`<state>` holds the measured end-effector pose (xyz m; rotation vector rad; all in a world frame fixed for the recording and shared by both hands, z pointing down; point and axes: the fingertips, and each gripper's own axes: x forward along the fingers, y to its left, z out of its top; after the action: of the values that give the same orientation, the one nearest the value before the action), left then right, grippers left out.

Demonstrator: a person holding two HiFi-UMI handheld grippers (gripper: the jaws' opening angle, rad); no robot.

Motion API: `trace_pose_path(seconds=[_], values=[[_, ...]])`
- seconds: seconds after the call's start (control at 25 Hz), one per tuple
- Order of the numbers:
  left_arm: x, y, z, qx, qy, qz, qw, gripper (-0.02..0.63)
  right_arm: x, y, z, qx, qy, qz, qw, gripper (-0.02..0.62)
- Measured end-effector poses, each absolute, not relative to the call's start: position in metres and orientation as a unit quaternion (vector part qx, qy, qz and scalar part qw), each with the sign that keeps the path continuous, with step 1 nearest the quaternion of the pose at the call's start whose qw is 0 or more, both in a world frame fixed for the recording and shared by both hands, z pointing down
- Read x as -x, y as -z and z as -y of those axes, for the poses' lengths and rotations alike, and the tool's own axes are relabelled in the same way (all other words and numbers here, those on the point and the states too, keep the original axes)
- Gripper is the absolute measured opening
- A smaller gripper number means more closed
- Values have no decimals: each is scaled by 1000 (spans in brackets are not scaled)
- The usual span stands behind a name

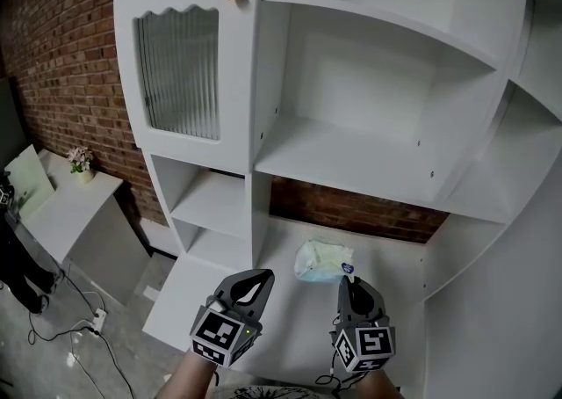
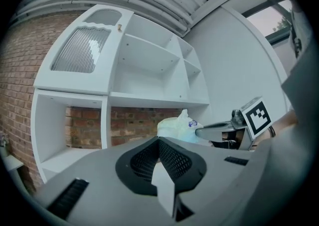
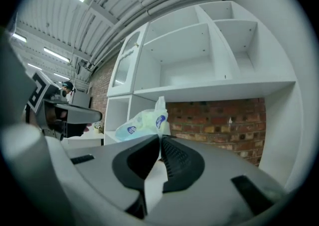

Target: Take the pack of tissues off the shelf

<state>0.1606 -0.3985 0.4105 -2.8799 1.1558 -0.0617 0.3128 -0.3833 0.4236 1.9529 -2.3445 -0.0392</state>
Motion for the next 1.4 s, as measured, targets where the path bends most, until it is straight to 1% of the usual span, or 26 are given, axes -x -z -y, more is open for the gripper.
trace_pose_path(seconds=[0.24, 0.44, 0.64, 1.4], values=[[-163, -417, 394, 929, 21, -368, 12, 12, -314, -447, 372, -641, -13, 766, 39, 14], [-169, -419, 392, 931, 30, -363, 3, 12, -312, -441, 371, -639, -2, 769, 36, 11], [-171, -418, 394, 931, 23, -365, 13, 12, -310, -440, 373, -634, -2, 772, 34, 11], [-177, -424, 394, 929, 25, -368, 5, 12, -313, -440, 377, -632, -9, 774, 37, 11]])
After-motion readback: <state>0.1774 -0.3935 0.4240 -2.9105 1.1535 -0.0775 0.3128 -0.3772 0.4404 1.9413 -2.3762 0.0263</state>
